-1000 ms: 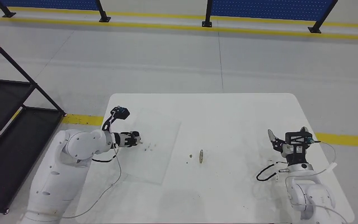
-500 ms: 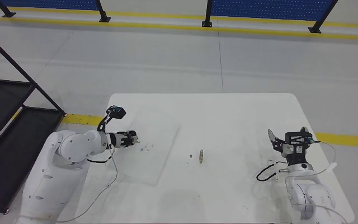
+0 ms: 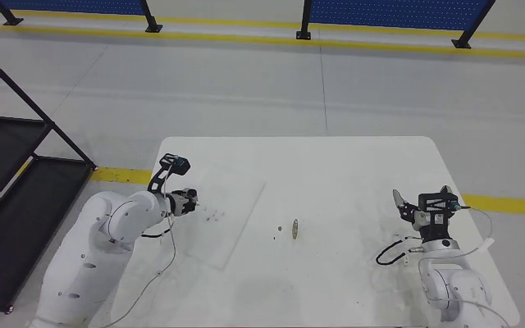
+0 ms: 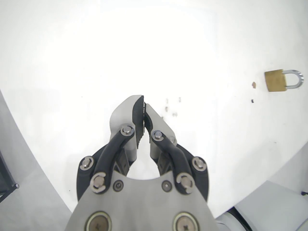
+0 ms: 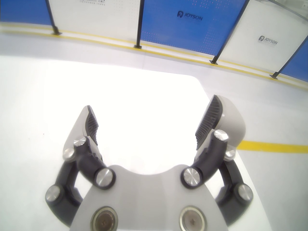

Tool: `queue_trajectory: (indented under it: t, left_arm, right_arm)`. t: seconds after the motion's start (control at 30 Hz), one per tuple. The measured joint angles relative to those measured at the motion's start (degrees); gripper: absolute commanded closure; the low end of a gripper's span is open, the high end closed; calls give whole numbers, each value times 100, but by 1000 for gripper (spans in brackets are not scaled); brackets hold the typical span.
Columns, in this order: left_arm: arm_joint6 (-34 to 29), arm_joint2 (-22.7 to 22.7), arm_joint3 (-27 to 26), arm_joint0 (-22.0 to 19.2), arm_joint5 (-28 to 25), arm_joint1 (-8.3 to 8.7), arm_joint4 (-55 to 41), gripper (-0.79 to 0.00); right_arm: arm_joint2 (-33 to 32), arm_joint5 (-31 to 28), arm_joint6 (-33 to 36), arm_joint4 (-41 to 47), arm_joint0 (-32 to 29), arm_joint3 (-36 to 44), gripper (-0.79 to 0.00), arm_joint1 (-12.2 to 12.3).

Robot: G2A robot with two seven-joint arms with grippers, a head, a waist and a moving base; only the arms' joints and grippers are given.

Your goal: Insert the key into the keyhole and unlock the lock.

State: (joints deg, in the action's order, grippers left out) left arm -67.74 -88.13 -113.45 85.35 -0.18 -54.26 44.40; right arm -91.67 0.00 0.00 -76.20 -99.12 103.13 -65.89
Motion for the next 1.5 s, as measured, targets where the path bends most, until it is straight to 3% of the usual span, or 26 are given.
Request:
queue_trajectory:
  t: [0.17, 0.27, 0.47, 0.67, 0.77, 1.0, 1.23, 1.5]
  left_arm:
    - [139, 33, -218, 65, 106, 11, 464, 0]
    - [352, -65, -298, 90, 206, -6, 181, 0]
    - [777, -693, -154, 201, -37, -42, -1568, 0]
    - [377, -1309, 415, 331, -604, -28, -3543, 0]
    - [-123, -1491, 923, 278, -915, -17, -4793, 0]
    - [-1394, -1476, 2202, -33, -1501, 2, -7046, 0]
    - [-2032, -1247, 3219, -473, -1616, 12, -8045, 0]
    - [-2017, -1226, 3280, -522, -1620, 16, -8087, 0]
  right_arm:
    - [0, 0, 0, 0, 0, 0, -785, 0]
    - [0, 0, 0, 0, 0, 0, -785, 0]
    - [0, 0, 0, 0, 0, 0, -785, 0]
    - [0, 0, 0, 0, 0, 0, -785, 0]
    - [0, 0, 0, 0, 0, 0, -785, 0]
    - [0, 0, 0, 0, 0, 0, -785, 0]
    - [0, 0, 0, 0, 0, 0, -785, 0]
    - [0, 0, 0, 0, 0, 0, -785, 0]
